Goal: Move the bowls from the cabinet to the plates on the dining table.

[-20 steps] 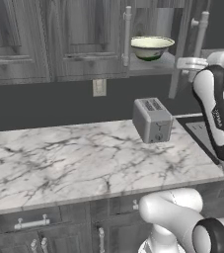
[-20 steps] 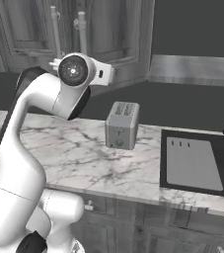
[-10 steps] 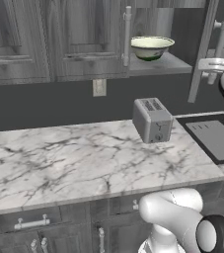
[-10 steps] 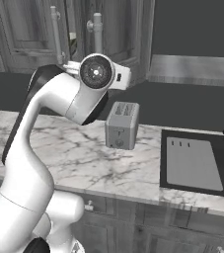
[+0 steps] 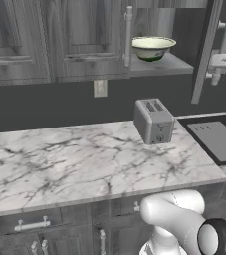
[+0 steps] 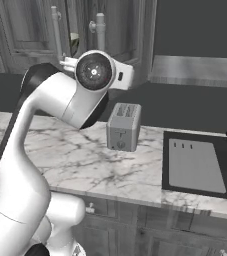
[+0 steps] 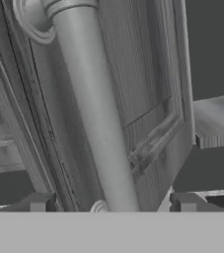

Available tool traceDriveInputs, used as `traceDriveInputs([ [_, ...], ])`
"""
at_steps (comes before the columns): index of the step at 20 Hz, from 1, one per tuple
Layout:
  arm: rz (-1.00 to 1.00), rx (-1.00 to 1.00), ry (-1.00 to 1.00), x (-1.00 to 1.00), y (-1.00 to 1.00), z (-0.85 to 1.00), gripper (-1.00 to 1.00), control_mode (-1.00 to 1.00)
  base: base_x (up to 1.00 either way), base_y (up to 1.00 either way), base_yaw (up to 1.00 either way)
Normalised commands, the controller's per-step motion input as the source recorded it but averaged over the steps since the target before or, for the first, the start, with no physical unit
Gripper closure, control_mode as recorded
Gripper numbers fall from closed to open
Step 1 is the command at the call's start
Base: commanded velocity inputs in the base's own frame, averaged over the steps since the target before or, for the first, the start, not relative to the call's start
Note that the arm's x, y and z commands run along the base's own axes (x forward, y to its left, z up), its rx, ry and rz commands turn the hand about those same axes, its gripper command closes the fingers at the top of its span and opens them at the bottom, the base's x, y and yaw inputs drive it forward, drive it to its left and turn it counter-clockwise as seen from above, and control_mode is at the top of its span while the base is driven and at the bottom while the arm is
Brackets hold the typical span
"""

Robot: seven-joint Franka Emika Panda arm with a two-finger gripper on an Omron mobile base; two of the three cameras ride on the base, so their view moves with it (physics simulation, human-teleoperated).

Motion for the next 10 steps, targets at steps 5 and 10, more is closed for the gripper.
traceDriveInputs([
  [5, -0.02, 0.00, 0.00, -0.60, -0.06, 0.40, -1.00, -1.00, 0.00, 0.00, 0.00],
  [10, 0.00, -0.20, 0.02, -0.89, 0.61, -0.03, -1.00, -1.00, 0.00, 0.00, 0.00],
])
